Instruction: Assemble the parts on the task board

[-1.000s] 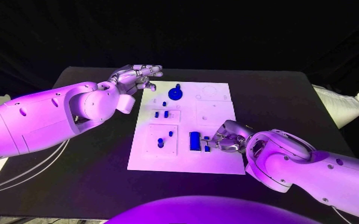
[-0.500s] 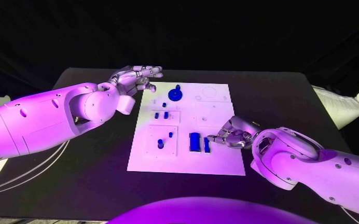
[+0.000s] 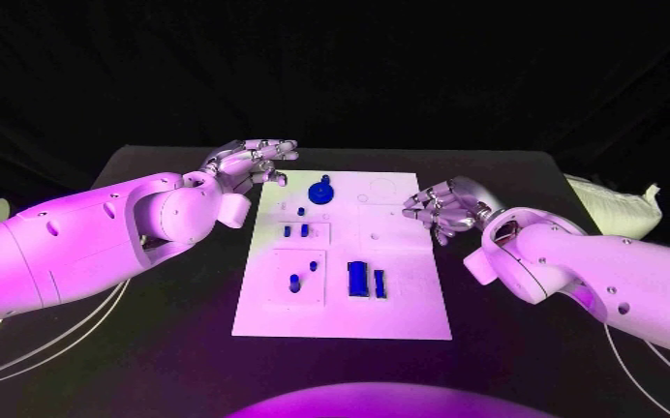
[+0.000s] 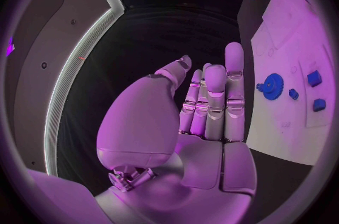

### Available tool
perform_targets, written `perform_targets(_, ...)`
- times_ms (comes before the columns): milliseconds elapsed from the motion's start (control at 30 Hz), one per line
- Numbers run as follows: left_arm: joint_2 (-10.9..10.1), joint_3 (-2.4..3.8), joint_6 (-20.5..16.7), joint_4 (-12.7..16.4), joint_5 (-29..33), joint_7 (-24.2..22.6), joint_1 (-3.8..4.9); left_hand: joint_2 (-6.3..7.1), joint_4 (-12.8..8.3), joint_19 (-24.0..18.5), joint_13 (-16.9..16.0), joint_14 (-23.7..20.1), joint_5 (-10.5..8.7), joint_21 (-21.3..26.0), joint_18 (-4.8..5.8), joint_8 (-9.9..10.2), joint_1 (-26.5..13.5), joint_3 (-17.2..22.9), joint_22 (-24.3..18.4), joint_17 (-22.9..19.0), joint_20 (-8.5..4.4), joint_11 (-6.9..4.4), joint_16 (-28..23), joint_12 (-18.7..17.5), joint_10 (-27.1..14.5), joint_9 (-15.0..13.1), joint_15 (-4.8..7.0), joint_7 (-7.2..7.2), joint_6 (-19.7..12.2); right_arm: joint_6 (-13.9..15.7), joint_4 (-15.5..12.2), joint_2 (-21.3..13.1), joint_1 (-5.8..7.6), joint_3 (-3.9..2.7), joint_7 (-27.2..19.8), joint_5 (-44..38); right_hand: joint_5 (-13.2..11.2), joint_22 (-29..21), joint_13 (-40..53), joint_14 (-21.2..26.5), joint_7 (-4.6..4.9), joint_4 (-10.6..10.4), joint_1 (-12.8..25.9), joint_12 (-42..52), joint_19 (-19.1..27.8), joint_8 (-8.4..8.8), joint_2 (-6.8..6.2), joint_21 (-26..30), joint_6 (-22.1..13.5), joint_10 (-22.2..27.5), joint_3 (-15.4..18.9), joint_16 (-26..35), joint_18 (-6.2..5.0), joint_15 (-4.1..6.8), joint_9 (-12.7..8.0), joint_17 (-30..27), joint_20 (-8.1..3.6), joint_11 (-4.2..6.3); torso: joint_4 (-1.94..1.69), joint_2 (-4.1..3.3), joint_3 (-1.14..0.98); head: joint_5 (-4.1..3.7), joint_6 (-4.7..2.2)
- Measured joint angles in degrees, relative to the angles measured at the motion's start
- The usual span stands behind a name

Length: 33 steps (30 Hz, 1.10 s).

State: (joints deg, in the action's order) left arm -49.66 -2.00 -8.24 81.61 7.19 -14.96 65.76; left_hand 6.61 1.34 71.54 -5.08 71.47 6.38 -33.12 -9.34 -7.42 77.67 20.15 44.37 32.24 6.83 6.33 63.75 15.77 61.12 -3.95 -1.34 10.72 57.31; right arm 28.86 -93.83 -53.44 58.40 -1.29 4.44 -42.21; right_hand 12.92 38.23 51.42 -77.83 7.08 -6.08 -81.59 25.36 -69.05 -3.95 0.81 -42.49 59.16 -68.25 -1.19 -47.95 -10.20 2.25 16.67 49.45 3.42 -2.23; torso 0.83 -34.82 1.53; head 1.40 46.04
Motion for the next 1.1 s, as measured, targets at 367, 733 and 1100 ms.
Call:
perform_targets(367, 5.45, 0.02, -2.83, -9.29, 3.09, -3.09, -1.59, -0.65, 0.48, -11.56, 1.18, -13.10, 0.00, 10.24, 0.01, -0.61, 0.65, 1.31, -5.61, -13.40, 0.95, 0.00, -20.56, -0.03, 0.42, 0.17, -0.92, -1.02, 1.01, -2.38, 13.58, 7.73, 1.70, -0.33, -16.42, 21.69, -1.84, -20.15, -30.67, 13.77, 3.16, -0.79, -1.97, -21.72, 10.17, 0.34, -2.67, 27.28, -2.09, 3.56, -10.15, 36.54, 0.01, -6.48, -5.19, -25.68, 6.51, -4.24, 0.40, 3.06, 0.62, -0.36, -2.86)
perform_targets(733, 8.99, 0.04, -5.12, -14.33, 5.09, -6.40, -3.22, -0.73, 0.02, -23.26, 1.49, -14.74, 0.00, 24.49, 0.00, 2.03, 1.50, 5.06, -17.63, -24.62, 6.23, 1.96, -46.04, -7.07, 0.93, 0.19, -5.47, 0.34, 0.74, -7.29, 26.18, 15.10, 1.80, -0.97, -24.42, 29.69, -2.14, -27.97, -45.23, 9.14, 3.43, 1.63, 0.78, -21.73, 5.08, 0.33, -4.55, 34.78, -2.99, 2.94, -15.81, 43.97, 0.02, -7.15, -9.40, -36.69, 7.38, -5.26, 0.76, 5.04, 0.59, -0.64, -5.91)
perform_targets(1100, 8.67, 0.24, -6.78, -11.86, 4.89, -6.85, -3.59, -4.19, -0.98, -37.35, 4.17, -30.93, -3.59, 27.45, 1.14, 6.17, -21.93, -2.34, -26.26, -28.22, 2.67, -0.33, -52.31, -10.04, -17.04, 2.98, -2.39, -2.95, -16.14, -6.23, 23.95, 14.48, 1.80, -0.60, -25.13, 30.92, -5.43, -31.36, -50.18, 28.05, 0.29, 5.04, 25.14, -24.31, 22.63, 2.88, -1.77, 37.26, -19.30, 21.75, -11.29, 46.73, 1.99, -3.39, -13.13, -41.10, 3.85, -2.46, 0.49, 4.93, 0.14, -0.70, -7.54)
